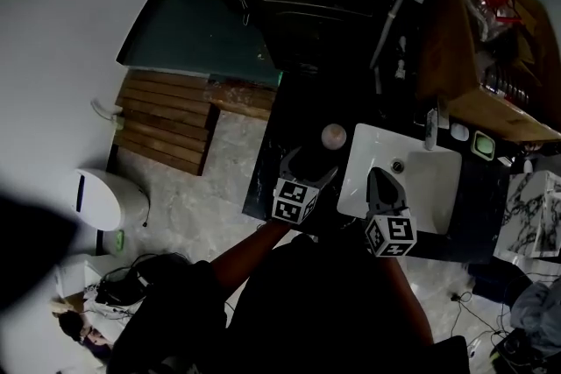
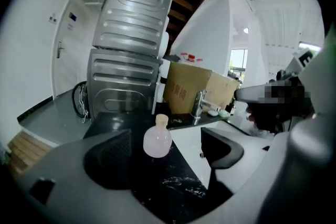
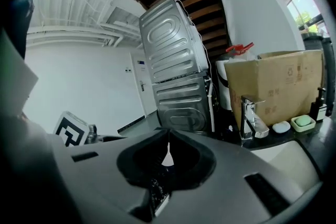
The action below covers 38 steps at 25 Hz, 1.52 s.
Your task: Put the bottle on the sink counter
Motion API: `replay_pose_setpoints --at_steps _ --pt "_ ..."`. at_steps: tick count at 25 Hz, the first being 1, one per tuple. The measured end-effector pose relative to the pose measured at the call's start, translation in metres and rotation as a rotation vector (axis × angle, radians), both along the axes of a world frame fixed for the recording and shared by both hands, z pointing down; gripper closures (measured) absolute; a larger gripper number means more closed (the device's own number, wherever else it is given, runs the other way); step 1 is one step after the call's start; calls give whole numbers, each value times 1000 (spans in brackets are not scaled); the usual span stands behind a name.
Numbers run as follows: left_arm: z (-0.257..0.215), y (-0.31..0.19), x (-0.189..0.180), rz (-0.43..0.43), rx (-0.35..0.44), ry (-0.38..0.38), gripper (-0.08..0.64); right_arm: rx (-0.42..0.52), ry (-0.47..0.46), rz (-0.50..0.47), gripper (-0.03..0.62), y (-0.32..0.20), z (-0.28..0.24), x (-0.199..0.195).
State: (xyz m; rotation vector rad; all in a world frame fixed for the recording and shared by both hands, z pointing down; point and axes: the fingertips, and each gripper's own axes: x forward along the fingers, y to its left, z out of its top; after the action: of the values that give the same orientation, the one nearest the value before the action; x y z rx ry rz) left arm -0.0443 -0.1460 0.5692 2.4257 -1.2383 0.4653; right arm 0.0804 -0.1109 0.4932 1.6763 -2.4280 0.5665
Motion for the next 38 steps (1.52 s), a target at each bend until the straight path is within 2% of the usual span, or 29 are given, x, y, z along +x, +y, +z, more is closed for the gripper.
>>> replay_pose_setpoints --at_steps 3,7,8,10,16,19,24,28,32,38 --pt "-39 16 -13 -52 94 46 164 8 13 0 552 15 -7 -7" --pt "-79 46 -9 15 118 159 180 28 33 8 552 38 -19 -15" --pt "-89 52 -10 23 124 188 236 34 36 15 552 42 -24 -16" --pt "-108 63 -14 22 154 220 492 50 37 32 552 51 -35 -17" --pt "-135 91 -21 7 149 169 537 124 45 121 552 78 -78 -20" --pt "-143 103 -21 15 190 159 543 156 46 125 552 87 -94 -32" --pt "-168 107 -15 32 277 159 545 200 101 116 554 95 -109 -46" --pt "-172 111 -14 63 265 137 545 213 121 109 554 99 -112 -58" --pt "-173 115 -15 56 298 133 545 221 140 94 554 98 -109 -66" --pt "-170 116 -10 63 295 144 545 201 154 98 554 98 -99 -65"
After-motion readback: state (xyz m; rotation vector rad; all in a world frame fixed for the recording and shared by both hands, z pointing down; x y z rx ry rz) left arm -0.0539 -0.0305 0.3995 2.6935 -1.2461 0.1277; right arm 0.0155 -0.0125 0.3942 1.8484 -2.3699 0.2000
